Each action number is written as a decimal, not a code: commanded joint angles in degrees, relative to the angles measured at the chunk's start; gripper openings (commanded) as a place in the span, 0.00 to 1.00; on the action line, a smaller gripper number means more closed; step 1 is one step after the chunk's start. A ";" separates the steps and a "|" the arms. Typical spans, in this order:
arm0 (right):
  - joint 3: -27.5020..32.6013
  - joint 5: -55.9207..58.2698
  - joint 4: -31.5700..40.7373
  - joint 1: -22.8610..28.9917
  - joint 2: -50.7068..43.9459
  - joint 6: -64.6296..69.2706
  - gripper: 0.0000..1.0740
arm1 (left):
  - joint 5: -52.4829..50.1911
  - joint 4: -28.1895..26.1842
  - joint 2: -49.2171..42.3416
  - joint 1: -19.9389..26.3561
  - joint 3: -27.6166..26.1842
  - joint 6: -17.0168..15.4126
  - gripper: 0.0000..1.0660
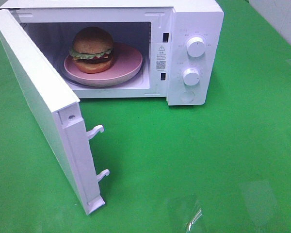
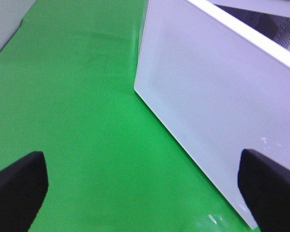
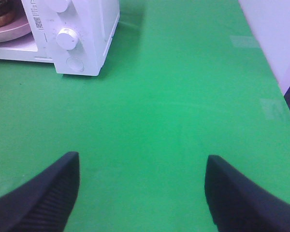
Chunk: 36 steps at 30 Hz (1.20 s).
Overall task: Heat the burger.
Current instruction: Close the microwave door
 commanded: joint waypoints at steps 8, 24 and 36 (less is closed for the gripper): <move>0.23 -0.52 0.11 -0.29 -1.55 -0.92 0.66 | -11.63 -0.69 0.00 0.17 -0.52 -0.23 0.57; 0.23 -0.52 0.11 -0.29 -1.55 -0.92 0.66 | -31.86 -0.63 12.15 0.17 6.36 0.00 0.00; 0.23 -0.52 0.11 -0.29 -1.55 -0.92 0.66 | -59.19 -0.63 32.20 0.17 9.40 0.11 0.00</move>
